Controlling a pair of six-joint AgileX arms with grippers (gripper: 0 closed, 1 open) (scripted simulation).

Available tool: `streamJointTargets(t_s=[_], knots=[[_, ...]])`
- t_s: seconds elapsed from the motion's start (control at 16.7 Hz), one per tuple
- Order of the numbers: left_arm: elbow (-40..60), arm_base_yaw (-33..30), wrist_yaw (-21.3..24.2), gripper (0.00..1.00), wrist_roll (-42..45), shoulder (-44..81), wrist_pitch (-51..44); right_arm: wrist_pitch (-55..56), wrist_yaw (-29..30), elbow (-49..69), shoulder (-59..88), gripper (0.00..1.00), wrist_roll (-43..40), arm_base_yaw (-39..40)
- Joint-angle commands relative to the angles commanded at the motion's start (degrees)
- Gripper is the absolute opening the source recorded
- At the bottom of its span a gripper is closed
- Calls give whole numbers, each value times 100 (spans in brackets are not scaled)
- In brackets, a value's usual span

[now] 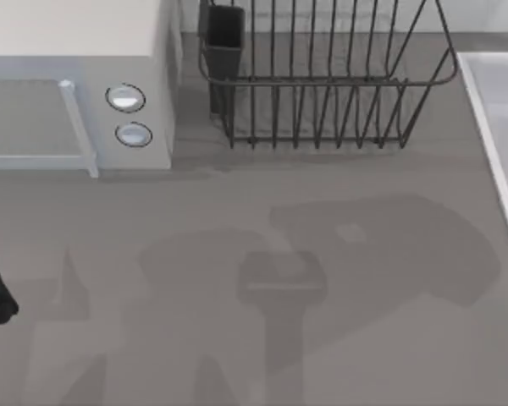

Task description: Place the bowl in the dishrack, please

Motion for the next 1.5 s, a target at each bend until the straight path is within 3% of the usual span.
streamJointTargets(t_s=[0.48,0.84,1.08,1.5], knots=[[0,0,0,100,0,0,0,3231,2363,-911,-339,0,1817,3968],[0,0,0,100,0,0,0,5541,4177,-1348,-793,0,2457,6315],[0,0,0,100,0,0,0,6345,4895,-1418,-1072,0,2523,7060],[0,0,0,100,0,0,0,6467,4876,-1409,-991,0,2531,7043]])
